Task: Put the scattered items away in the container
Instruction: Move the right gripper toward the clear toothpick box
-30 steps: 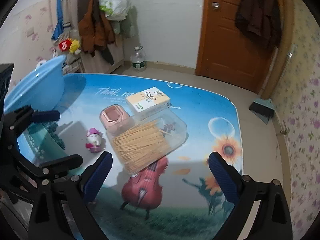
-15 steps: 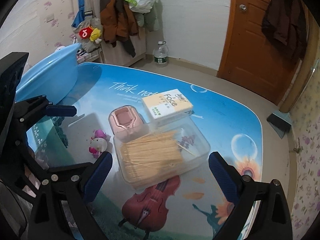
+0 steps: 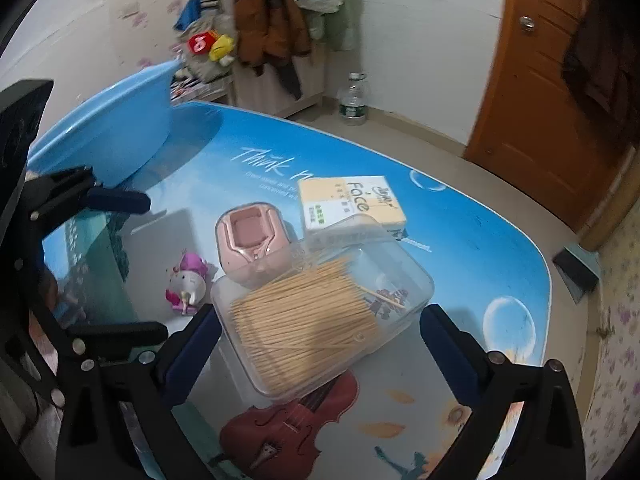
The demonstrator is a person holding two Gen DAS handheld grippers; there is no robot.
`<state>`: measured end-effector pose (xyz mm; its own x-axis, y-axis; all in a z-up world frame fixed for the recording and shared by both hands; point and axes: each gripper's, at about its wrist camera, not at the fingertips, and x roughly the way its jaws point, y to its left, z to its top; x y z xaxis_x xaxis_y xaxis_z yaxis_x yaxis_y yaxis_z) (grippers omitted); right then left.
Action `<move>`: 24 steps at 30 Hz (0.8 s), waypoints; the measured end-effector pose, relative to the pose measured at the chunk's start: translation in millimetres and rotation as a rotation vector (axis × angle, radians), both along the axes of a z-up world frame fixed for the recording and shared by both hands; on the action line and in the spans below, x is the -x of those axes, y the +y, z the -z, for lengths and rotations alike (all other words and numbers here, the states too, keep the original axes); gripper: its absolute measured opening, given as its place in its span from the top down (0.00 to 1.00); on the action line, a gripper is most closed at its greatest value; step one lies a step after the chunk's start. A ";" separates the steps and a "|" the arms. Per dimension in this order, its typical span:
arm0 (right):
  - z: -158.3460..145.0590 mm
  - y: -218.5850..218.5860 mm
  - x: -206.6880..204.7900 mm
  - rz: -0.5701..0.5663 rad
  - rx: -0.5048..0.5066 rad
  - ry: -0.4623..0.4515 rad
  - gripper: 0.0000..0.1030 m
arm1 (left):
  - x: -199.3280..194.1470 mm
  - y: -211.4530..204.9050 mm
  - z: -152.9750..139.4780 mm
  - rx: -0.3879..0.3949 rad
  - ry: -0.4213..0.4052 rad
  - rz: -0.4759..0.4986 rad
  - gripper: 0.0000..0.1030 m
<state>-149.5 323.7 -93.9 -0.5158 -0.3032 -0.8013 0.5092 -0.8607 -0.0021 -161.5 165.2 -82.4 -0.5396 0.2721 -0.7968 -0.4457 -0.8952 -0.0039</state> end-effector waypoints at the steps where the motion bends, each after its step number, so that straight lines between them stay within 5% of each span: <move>1: 1.0 -0.5 1.4 -0.015 -0.007 -0.005 0.02 | 0.5 0.1 0.3 0.000 -0.001 0.000 0.00; 13: -2.4 3.7 7.8 -0.144 0.015 -0.005 0.02 | 2.0 1.9 1.2 0.003 -0.002 0.008 0.00; 17: -2.7 7.5 2.9 -0.167 0.045 -0.019 0.20 | 4.8 0.2 1.4 0.006 -0.002 0.011 0.00; 24: -4.4 11.9 -3.7 -0.134 0.034 -0.029 0.21 | 4.8 0.2 1.0 0.007 -0.003 0.017 0.00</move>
<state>-145.9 335.6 -89.5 -0.4456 -0.3944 -0.8037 0.6186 -0.7846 0.0420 -166.3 165.4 -83.4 -0.5328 0.2752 -0.8003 -0.4606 -0.8876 0.0015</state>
